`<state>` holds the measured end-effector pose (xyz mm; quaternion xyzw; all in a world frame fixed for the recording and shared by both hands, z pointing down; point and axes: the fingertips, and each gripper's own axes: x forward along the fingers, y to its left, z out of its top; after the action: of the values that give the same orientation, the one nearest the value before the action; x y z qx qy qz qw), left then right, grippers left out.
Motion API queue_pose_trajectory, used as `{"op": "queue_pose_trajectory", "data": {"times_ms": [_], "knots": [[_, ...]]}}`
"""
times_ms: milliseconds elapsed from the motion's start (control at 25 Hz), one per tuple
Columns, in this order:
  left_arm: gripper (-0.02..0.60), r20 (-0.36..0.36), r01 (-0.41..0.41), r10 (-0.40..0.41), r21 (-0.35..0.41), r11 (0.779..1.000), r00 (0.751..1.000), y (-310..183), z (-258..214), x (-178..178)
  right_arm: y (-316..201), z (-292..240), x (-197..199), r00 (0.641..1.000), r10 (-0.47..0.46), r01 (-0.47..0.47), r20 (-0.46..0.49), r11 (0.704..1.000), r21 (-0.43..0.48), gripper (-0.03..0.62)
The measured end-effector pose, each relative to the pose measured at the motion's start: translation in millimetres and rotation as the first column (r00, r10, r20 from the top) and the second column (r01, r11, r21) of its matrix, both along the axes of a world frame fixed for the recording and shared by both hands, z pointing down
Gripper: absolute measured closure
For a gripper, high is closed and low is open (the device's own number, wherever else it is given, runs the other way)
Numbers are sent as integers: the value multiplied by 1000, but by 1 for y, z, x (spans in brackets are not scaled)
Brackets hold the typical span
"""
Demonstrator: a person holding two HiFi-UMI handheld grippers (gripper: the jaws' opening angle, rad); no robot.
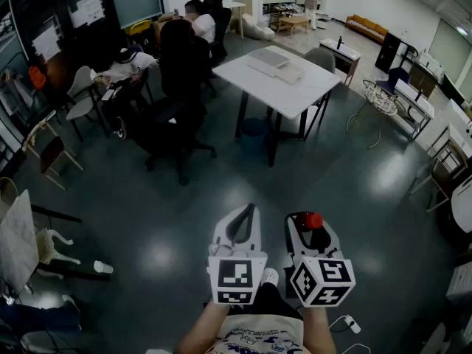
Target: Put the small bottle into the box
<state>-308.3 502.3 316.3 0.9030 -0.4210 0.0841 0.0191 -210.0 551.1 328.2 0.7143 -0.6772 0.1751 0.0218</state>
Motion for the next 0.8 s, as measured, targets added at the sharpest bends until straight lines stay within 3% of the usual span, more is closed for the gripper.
{"op": "queue_pose_trajectory", "data": {"times_ms": [520,800], "knots": [[561,15,-18,18,-14,1000,1000,-10,6,26,-7,7,28,999,28,-28,41,1000,-9,364],[561,29,2,-2,-19,1000,1000,-38,14,58,-36,16,57,998,-8,9,60,1000,-12,365]]}}
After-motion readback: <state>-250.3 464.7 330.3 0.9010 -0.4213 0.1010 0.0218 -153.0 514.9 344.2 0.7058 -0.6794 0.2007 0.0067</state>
